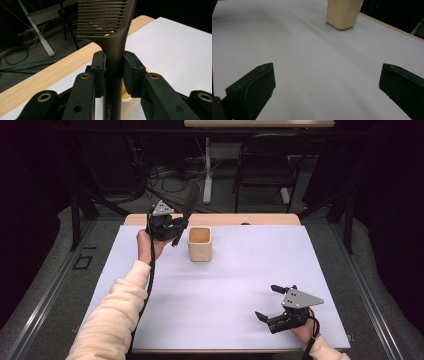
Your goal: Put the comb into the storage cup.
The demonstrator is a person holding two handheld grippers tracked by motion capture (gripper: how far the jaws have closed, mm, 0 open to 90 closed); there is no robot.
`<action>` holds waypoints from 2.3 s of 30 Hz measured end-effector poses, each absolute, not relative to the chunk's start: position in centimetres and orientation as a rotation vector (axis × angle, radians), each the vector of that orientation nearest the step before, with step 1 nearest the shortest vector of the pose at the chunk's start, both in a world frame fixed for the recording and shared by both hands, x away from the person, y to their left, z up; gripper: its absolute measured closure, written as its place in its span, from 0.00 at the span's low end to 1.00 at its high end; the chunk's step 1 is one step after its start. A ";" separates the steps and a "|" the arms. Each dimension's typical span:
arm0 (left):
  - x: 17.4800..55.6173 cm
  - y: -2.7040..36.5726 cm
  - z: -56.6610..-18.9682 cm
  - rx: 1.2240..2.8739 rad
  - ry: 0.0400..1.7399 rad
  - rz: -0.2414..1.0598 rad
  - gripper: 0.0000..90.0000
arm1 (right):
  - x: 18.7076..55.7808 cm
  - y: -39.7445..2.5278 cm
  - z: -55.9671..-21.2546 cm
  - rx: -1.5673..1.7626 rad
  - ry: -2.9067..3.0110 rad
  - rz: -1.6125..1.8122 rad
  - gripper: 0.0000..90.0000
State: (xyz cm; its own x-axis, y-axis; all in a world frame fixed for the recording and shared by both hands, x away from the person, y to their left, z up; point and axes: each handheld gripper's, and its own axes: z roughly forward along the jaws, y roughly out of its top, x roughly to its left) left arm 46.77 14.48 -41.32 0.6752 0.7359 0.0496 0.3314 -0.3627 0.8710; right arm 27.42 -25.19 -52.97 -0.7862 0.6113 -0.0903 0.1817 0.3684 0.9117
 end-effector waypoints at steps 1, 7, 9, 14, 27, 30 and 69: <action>46.8 14.4 -41.3 1.958 0.828 0.550 0.80 | 27.4 -25.2 -53.0 0.691 2.219 1.400 0.00; 46.8 14.1 -41.1 1.956 0.818 0.556 0.80 | 27.4 -25.2 -53.0 0.689 2.219 1.399 0.00; 46.8 14.0 -41.0 1.952 0.816 0.558 0.80 | 27.4 -25.2 -53.0 0.689 2.218 1.400 0.00; 47.0 13.7 -40.9 1.955 0.804 0.564 0.80 | 27.4 -25.2 -52.9 0.691 2.213 1.399 0.00; 47.2 12.9 -40.5 1.941 0.783 0.577 0.80 | 27.4 -25.2 -53.0 0.694 2.217 1.401 0.00; 47.2 12.7 -40.4 1.932 0.778 0.582 0.80 | 27.5 -25.2 -53.0 0.694 2.221 1.401 0.00; 48.0 11.0 -40.7 1.855 0.707 0.583 0.80 | 27.5 -25.2 -53.0 0.693 2.225 1.396 0.00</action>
